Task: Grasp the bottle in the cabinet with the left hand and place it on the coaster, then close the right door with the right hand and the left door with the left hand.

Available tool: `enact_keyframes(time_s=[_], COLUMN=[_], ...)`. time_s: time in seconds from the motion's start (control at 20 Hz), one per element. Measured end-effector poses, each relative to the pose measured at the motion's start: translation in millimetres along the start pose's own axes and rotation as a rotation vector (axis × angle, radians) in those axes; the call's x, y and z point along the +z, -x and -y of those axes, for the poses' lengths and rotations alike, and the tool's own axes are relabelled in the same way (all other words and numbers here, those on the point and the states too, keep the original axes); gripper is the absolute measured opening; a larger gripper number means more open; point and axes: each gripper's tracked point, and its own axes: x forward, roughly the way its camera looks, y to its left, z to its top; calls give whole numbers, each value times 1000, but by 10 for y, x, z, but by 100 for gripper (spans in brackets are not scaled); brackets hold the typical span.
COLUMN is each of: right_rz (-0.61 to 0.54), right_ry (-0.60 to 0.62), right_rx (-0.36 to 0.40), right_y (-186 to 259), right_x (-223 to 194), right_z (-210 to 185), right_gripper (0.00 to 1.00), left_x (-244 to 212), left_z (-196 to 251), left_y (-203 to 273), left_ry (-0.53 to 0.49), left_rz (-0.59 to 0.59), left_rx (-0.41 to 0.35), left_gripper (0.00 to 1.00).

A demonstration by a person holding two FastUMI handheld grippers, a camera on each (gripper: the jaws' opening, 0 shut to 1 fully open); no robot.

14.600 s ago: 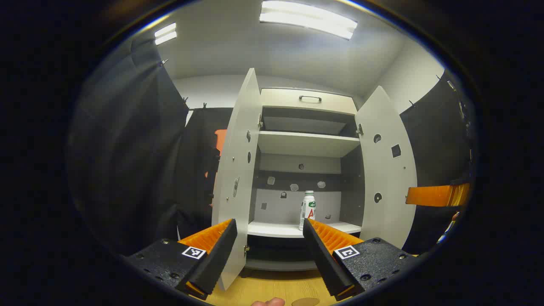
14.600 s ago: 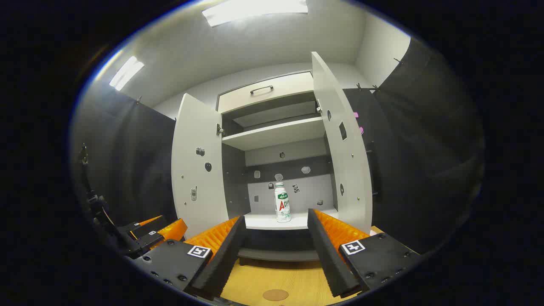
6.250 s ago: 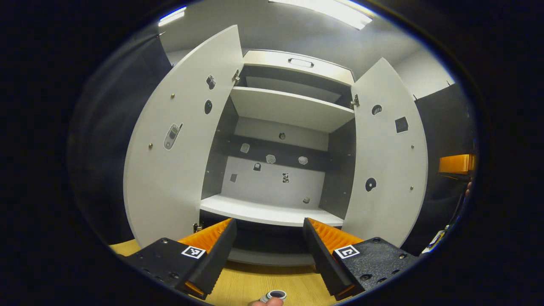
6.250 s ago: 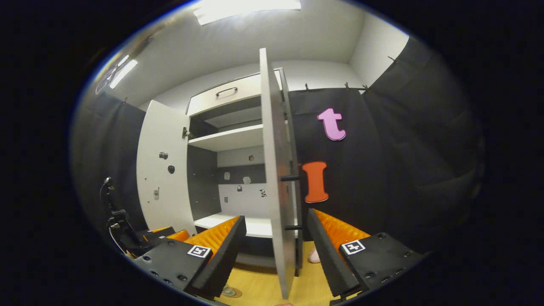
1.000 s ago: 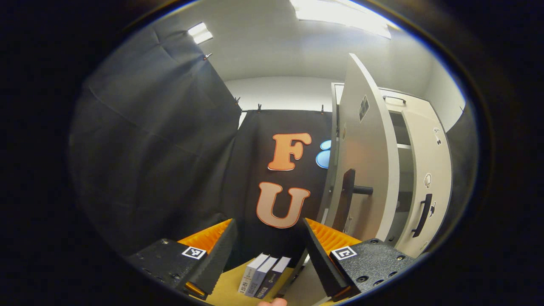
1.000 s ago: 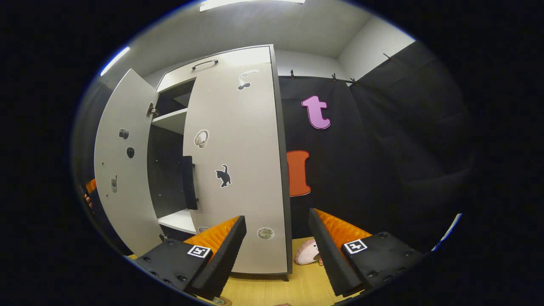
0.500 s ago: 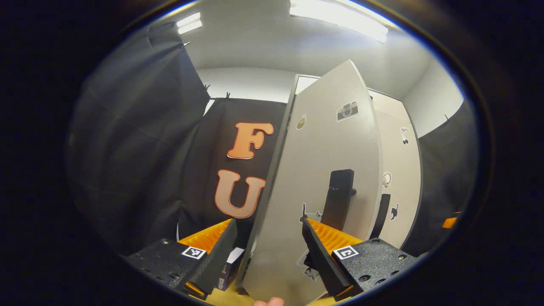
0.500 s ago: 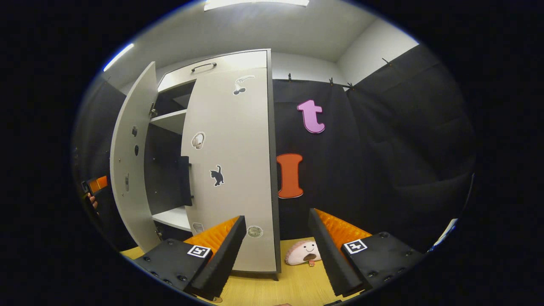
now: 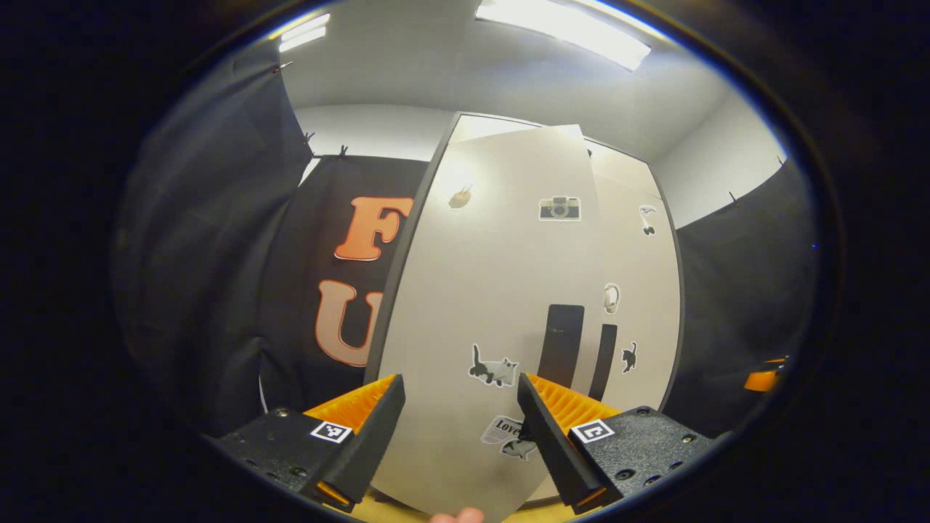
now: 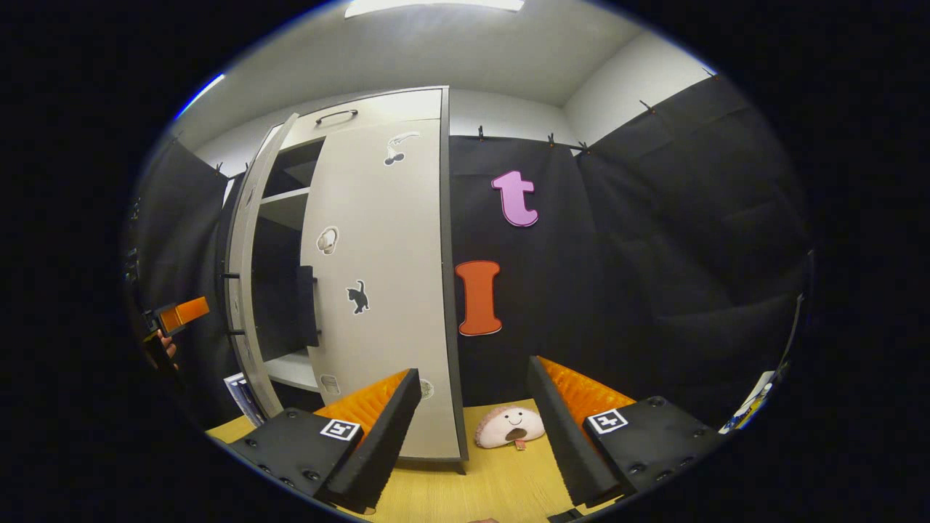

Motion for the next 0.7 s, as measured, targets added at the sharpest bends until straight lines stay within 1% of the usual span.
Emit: enact_keyframes(time_s=[0.3, 0.6, 0.7], right_rz=[2, 4, 8], right_ry=[7, 1, -2], right_rx=[-36, -58, -59], right_y=[69, 103, 107], right_x=[26, 33, 41], right_z=[138, 248, 266], right_gripper=[97, 97, 98], left_x=[-160, -261, -292], left_z=[213, 363, 383], left_y=[-263, -535, -560], left_ry=[-8, -61, -67], left_rz=[-29, -37, -34], left_rx=[-40, -53, -55], left_gripper=[94, 94, 94])
